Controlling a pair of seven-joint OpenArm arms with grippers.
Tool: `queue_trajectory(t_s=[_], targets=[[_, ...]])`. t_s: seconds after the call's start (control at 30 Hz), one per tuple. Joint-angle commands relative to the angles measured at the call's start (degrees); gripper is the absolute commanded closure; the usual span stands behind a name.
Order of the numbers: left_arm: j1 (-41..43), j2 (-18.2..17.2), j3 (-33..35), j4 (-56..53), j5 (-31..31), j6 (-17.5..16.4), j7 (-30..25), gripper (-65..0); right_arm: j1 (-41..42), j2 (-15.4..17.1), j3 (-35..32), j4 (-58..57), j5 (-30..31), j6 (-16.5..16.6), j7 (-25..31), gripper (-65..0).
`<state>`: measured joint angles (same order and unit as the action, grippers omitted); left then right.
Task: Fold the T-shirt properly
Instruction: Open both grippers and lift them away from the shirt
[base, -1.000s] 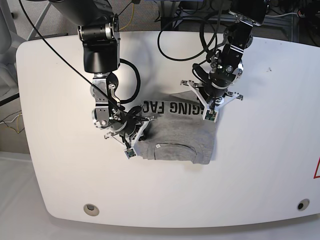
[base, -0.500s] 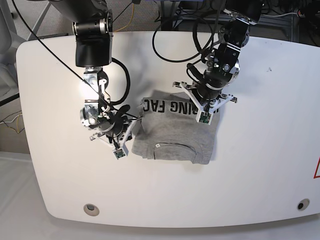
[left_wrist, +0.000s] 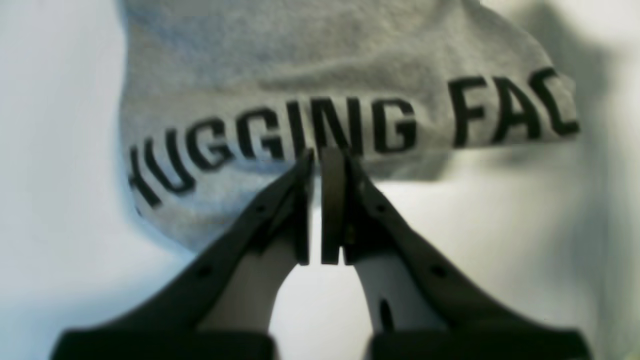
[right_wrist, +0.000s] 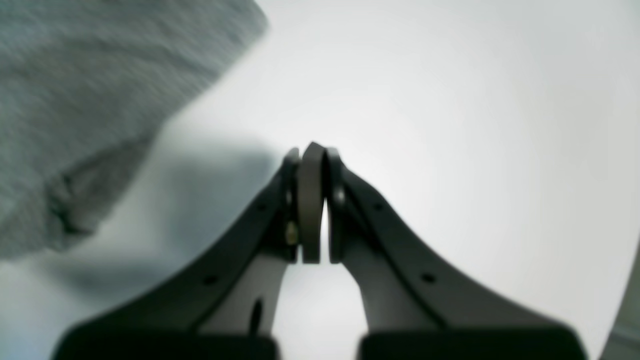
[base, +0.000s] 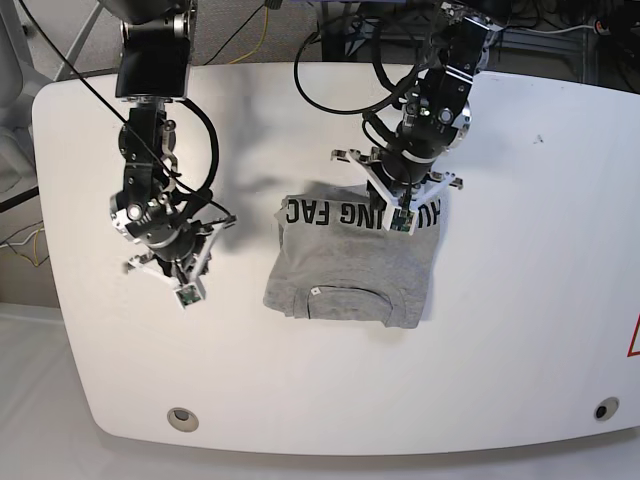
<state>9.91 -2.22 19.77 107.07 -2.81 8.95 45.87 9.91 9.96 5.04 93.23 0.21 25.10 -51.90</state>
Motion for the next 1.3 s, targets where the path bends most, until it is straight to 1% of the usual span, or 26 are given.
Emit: queue_trajectory(t_s=[0.0, 0.13, 0.23, 0.33, 0.4, 0.47, 0.63, 0.77, 0.93, 1.17, 1.27], targets=[[0.86, 0.15, -0.03, 2.87, 0.13, -0.03, -0.9, -1.9, -0.46, 1.34, 3.01, 4.31, 0.01, -0.09, -0.63, -0.6], [2.7, -0.02, -0.12, 3.92, 0.13, -0.03, -0.99, -1.8, -3.36, 3.63, 5.2, 7.12, 0.45, 0.0, -2.65, -0.6], [3.67, -0.2, -0.12, 4.1, 0.13, -0.03, -1.08, 0.0, -5.91, 4.95, 5.64, 8.62, 0.54, 0.0, -2.83, -0.6], [4.64, -0.29, -0.21, 4.19, 0.13, -0.03, -1.16, 0.0, -8.99, 6.44, 7.31, 10.46, 0.54, 0.08, -2.83, -0.6], [4.99, -0.46, -0.47, 4.19, 0.13, -0.03, -1.16, 0.0, -10.75, 6.62, 8.81, 11.52, 0.54, 0.08, -2.83, -0.6], [5.87, -0.99, -1.0, 4.19, 0.13, -0.03, -1.16, 0.0, -12.51, 6.62, 10.48, 12.66, 0.54, 0.88, -2.83, -0.6], [7.27, -1.17, -2.49, 4.27, 0.13, -0.03, -1.78, 0.0, -16.9, 6.35, 15.84, 14.86, 0.36, 5.18, -2.65, -0.6], [8.95, -1.87, -3.11, 4.36, 0.13, -0.03, -3.1, 0.0, -19.36, 6.35, 19.62, 15.21, 0.28, 7.64, -2.56, -0.5], [10.18, -2.84, -3.73, 4.45, 0.13, -0.03, -3.19, 0.0, -21.12, 6.35, 24.1, 15.12, 0.1, 10.9, -2.03, -0.5], [12.11, -3.01, -3.81, 4.54, 0.13, -0.03, -3.19, 0.0, -24.99, 6.7, 27.01, 15.03, 0.01, 11.78, -0.63, -0.5], [13.43, -4.51, -3.9, 4.54, 0.13, -0.03, -3.19, 0.0, -27.01, 6.7, 28.24, 15.03, 0.01, 11.78, -0.45, -0.5]])
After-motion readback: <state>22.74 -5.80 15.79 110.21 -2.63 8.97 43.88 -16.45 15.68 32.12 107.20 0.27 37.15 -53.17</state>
